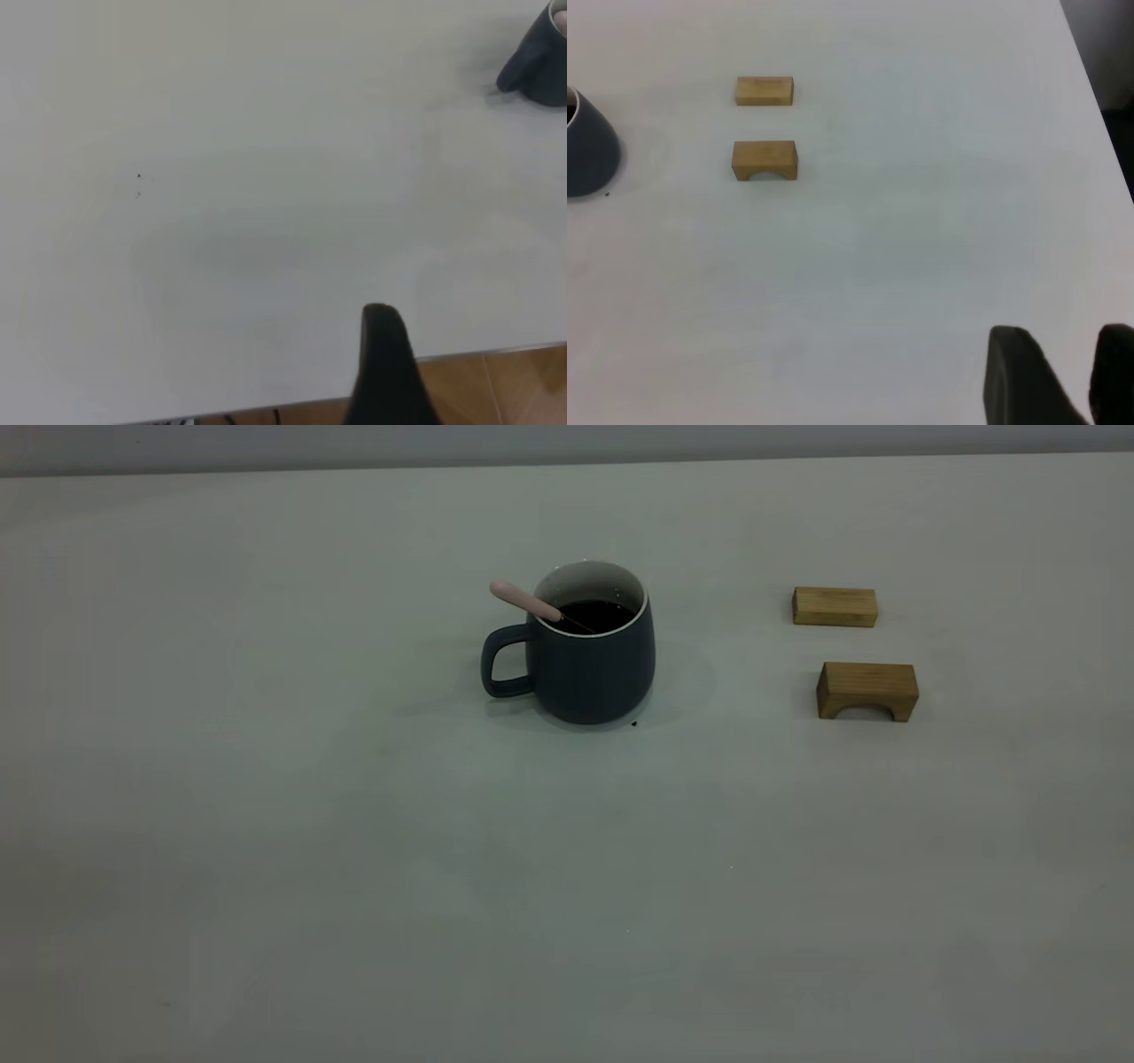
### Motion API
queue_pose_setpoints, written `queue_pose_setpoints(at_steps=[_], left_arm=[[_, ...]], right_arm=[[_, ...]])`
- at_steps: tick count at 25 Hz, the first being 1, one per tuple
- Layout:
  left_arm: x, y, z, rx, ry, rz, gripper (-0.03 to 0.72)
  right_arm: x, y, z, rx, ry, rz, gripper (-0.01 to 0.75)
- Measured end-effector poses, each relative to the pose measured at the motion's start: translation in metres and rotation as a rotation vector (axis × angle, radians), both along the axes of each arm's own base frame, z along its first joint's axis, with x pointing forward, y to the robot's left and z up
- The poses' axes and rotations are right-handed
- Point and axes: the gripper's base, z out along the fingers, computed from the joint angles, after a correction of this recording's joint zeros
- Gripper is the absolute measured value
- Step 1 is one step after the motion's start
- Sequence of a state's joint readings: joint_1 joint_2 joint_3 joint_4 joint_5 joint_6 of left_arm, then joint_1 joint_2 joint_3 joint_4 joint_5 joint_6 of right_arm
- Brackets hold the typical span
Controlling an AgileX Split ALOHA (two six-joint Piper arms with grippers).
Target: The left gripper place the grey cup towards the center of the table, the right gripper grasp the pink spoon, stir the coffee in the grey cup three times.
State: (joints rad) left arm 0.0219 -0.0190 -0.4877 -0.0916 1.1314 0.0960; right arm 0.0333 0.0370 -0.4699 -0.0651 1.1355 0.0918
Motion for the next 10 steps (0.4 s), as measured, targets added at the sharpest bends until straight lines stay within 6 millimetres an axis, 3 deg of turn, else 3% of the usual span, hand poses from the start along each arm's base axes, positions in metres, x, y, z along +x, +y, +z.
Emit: queue_pose_setpoints(at_steps=[10], left_arm=[[0.0000,0.0000,0.0000,0.000,0.000,0.000,0.568]], right_arm=[[-0.0026,-0.0001,0.0000,0.001,-0.018,0.000,0.237]])
